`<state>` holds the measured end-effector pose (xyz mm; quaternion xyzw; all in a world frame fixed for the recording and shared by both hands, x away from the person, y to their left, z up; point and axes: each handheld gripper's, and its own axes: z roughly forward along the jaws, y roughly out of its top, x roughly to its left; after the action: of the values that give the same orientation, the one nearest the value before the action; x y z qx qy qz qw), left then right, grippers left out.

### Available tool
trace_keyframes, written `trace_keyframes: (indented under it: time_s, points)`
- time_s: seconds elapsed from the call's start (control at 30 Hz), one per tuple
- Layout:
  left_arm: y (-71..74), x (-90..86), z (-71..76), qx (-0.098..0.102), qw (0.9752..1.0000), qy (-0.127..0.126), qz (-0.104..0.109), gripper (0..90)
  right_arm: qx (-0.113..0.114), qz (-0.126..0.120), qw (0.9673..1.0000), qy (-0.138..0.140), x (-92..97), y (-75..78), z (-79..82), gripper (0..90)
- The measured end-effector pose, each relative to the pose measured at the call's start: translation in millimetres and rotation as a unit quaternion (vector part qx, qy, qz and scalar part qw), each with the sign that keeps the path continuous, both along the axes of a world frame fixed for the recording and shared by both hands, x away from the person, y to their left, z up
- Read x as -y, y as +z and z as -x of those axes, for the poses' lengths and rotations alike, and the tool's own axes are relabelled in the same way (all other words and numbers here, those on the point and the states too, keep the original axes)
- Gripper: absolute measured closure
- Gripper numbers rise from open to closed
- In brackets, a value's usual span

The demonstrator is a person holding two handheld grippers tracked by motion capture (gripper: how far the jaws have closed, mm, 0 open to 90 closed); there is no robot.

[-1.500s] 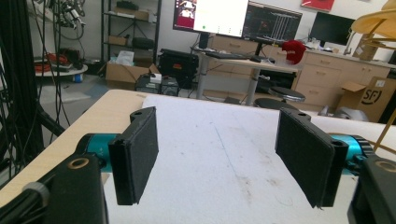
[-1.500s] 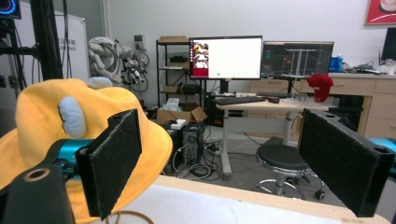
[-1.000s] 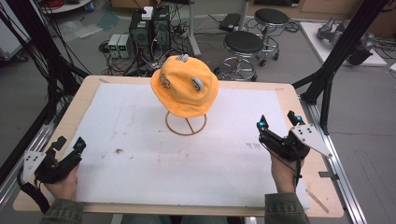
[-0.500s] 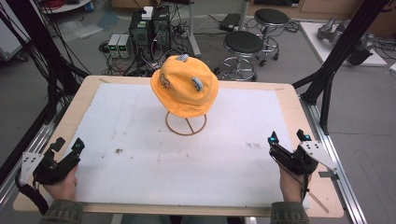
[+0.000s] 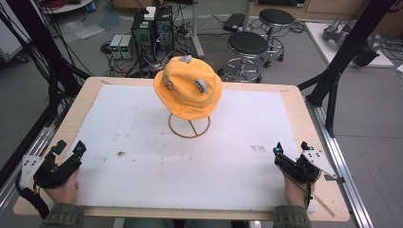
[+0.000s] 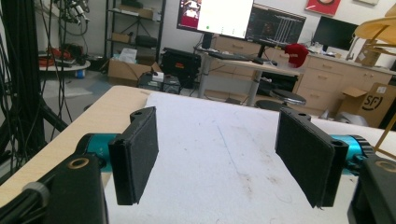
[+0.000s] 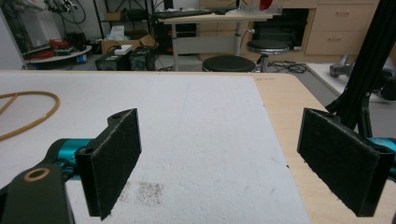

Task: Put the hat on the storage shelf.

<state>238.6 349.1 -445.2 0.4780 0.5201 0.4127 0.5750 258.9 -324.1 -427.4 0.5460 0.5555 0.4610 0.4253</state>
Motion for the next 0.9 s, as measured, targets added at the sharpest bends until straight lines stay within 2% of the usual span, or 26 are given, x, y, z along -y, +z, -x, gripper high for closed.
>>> trace_keyframes:
  time_s: [0.13,0.33,0.43,0.9]
  points:
    - [-0.3,0.5,-0.7,-0.001,1.0,-0.002,0.002,30.2,-0.002,0.005,1.0,-0.001,-1.6,-2.9,0.2,12.4]
    - [-0.7,-1.1,-0.3,-0.003,1.0,0.001,0.008,30.2,-0.01,0.027,0.9995,0.009,-8.5,-6.8,-0.8,12.4]
    - [-0.6,-1.1,-0.1,-0.002,1.0,0.001,0.009,30.2,-0.004,0.027,0.9995,0.014,-11.0,-6.2,-0.1,12.4]
    - [-1.0,-0.9,-0.9,-0.004,1.0,-0.001,0.008,30.2,-0.011,0.021,0.9997,0.012,-8.9,-6.4,2.1,12.4]
